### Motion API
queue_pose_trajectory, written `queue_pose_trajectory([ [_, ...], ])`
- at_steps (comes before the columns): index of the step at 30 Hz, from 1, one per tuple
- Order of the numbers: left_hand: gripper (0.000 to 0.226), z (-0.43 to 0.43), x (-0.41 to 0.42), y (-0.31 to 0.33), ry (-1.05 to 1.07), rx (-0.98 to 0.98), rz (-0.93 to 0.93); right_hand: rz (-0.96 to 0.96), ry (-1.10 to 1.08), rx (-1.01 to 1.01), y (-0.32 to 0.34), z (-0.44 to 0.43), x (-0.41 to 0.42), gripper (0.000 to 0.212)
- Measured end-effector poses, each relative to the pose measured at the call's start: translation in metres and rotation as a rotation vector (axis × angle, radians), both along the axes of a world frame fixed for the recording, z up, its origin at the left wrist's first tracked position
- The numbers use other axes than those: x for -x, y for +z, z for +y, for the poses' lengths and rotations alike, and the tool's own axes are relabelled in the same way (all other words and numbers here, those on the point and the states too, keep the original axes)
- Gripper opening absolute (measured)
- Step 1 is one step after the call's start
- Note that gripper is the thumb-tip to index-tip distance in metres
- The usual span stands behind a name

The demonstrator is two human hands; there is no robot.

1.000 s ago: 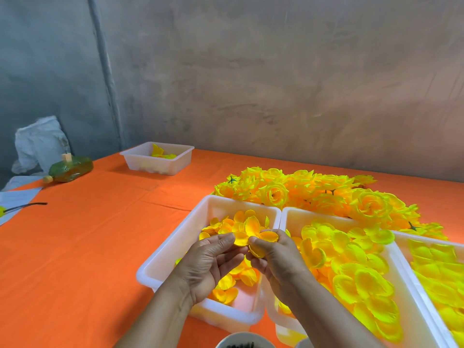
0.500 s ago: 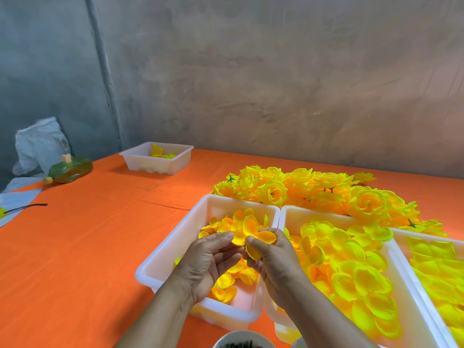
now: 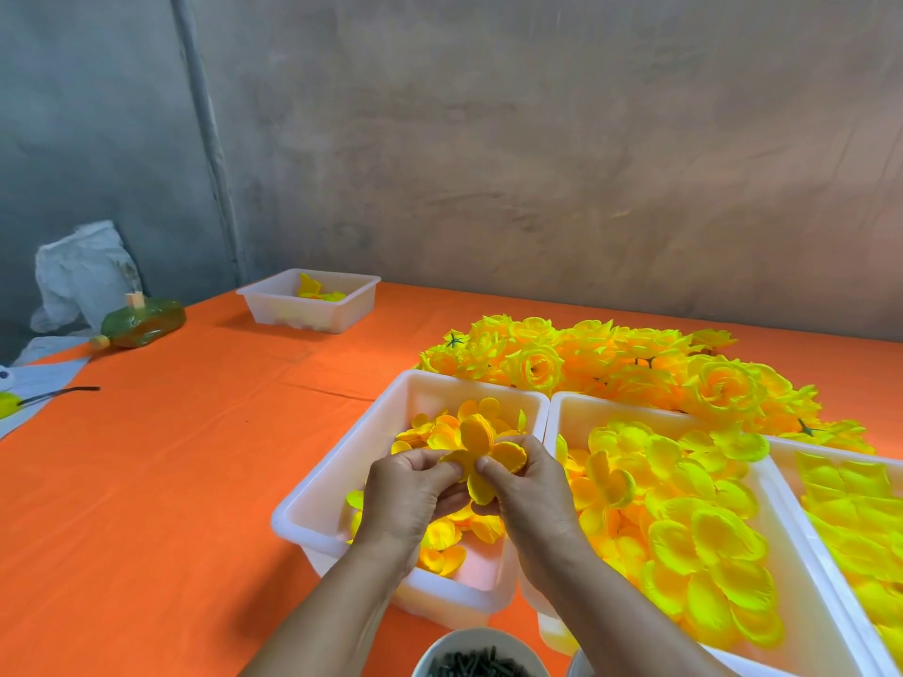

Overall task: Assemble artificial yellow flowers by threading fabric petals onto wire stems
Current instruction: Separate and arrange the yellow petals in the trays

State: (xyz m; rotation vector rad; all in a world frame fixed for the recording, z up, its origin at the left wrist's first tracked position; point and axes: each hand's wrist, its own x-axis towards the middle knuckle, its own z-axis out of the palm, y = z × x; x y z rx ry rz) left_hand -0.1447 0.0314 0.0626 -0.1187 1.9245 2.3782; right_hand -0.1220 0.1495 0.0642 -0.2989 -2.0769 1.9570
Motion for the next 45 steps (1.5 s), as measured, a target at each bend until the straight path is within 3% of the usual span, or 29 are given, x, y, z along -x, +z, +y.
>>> queue_pose_trajectory([
  [5,0.01,0.002,-0.003,-0.002,0.163,0.298,0.074,0.049,-0.022,-0.169,-0.003,-0.005,-0.003,0.014],
  [9,0.014,0.002,-0.005,-0.001,0.226,0.56,0.107,0.088,0.029,-0.133,-0.004,-0.008,-0.005,0.013],
  [12,0.007,0.002,-0.006,0.006,0.178,0.407,0.066,0.078,0.049,-0.035,-0.004,-0.008,-0.004,0.015],
  [15,0.039,0.0,-0.003,0.008,0.004,0.136,-0.025,0.06,0.048,0.008,-0.004,-0.007,-0.003,0.022],
  [20,0.012,0.002,-0.005,0.004,-0.033,0.025,0.021,0.044,-0.034,-0.005,-0.004,-0.005,-0.001,0.007],
  [23,0.018,0.001,-0.001,0.0,0.019,0.038,0.013,0.046,-0.07,0.024,-0.002,-0.004,-0.002,0.01],
  [28,0.048,0.003,0.003,-0.003,0.124,0.214,0.064,0.061,-0.04,-0.073,-0.004,-0.005,-0.004,0.017],
  [34,0.032,0.004,0.002,-0.004,0.221,0.535,0.148,0.109,-0.006,-0.232,-0.005,-0.009,-0.007,0.019],
  [36,0.03,0.003,-0.002,-0.001,0.219,0.511,0.144,0.11,-0.003,-0.225,-0.004,-0.01,-0.008,0.018],
  [41,0.042,0.005,-0.005,0.001,0.149,0.131,0.121,0.055,-0.104,-0.2,-0.004,-0.007,-0.003,0.016],
  [45,0.05,0.006,0.0,-0.004,0.136,0.135,0.135,0.076,-0.097,-0.17,-0.004,-0.008,-0.004,0.015],
])
